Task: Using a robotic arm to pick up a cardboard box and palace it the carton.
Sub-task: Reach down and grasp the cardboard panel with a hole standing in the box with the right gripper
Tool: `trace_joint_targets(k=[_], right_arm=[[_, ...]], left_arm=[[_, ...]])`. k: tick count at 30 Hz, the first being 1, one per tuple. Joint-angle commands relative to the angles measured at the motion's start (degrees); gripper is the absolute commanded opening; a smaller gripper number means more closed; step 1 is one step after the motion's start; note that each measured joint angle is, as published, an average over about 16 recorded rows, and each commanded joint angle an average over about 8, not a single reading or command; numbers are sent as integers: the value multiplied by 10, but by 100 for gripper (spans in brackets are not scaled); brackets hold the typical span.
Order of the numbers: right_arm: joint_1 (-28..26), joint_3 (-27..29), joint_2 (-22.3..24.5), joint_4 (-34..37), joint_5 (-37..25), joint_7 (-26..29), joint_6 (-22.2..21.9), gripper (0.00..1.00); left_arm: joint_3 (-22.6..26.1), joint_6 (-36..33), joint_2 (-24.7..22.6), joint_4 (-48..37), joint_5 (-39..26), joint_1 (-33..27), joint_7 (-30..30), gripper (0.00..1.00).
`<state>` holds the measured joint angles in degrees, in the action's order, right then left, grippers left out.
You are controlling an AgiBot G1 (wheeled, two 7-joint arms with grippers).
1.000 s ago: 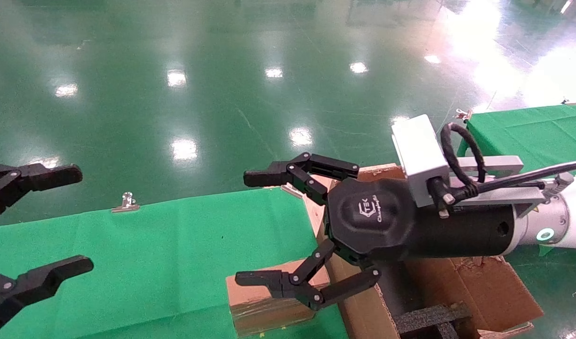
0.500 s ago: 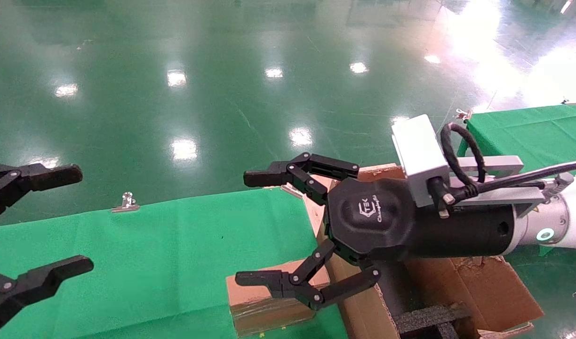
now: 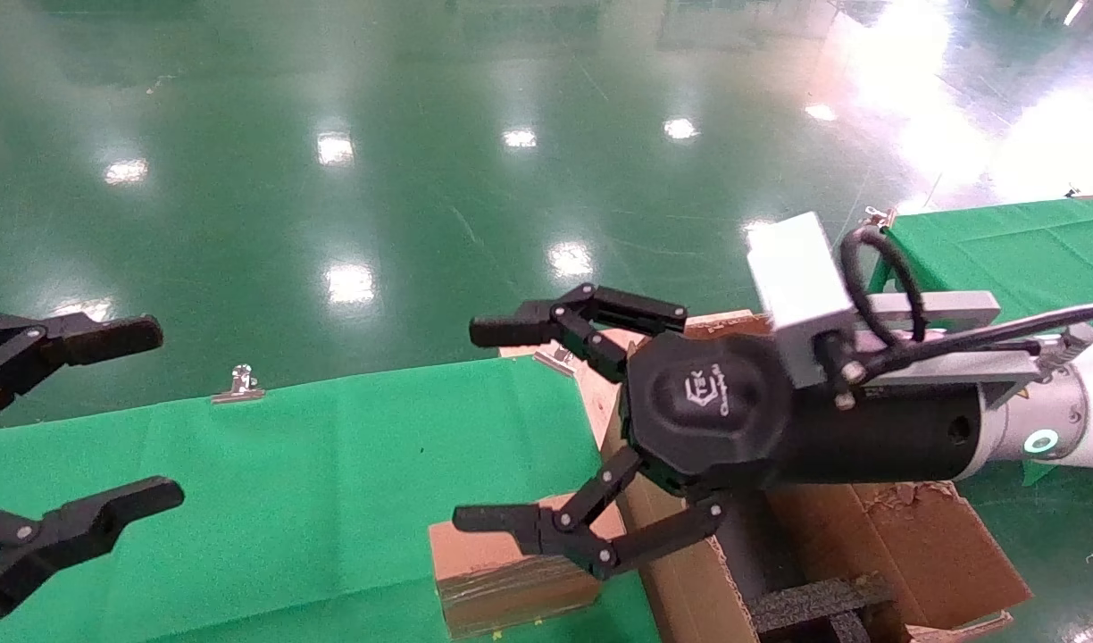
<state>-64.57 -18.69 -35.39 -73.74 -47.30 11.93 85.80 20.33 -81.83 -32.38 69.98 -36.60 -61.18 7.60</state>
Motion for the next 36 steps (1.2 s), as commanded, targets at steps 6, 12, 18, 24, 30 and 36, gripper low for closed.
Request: trace_joint_targets(k=[6, 12, 18, 24, 30, 36], right_arm=[[-60, -52, -17, 4, -109, 23, 11, 100], [-121, -111, -55, 23, -219, 39, 30, 100], [-157, -163, -89, 30, -296, 43, 37, 100], [-185, -206, -113, 17, -358, 52, 36, 100], [-207, -247, -134, -3, -416, 60, 36, 100], [-228, -286, -150, -12, -465, 62, 35, 100]], left_arm=[[0, 0, 0, 0, 0, 0, 0, 0], [0, 0, 0, 0, 0, 0, 0, 0], [0, 0, 0, 0, 0, 0, 0, 0], [0, 0, 0, 0, 0, 0, 0, 0], [0, 0, 0, 0, 0, 0, 0, 0], [0, 0, 0, 0, 0, 0, 0, 0]])
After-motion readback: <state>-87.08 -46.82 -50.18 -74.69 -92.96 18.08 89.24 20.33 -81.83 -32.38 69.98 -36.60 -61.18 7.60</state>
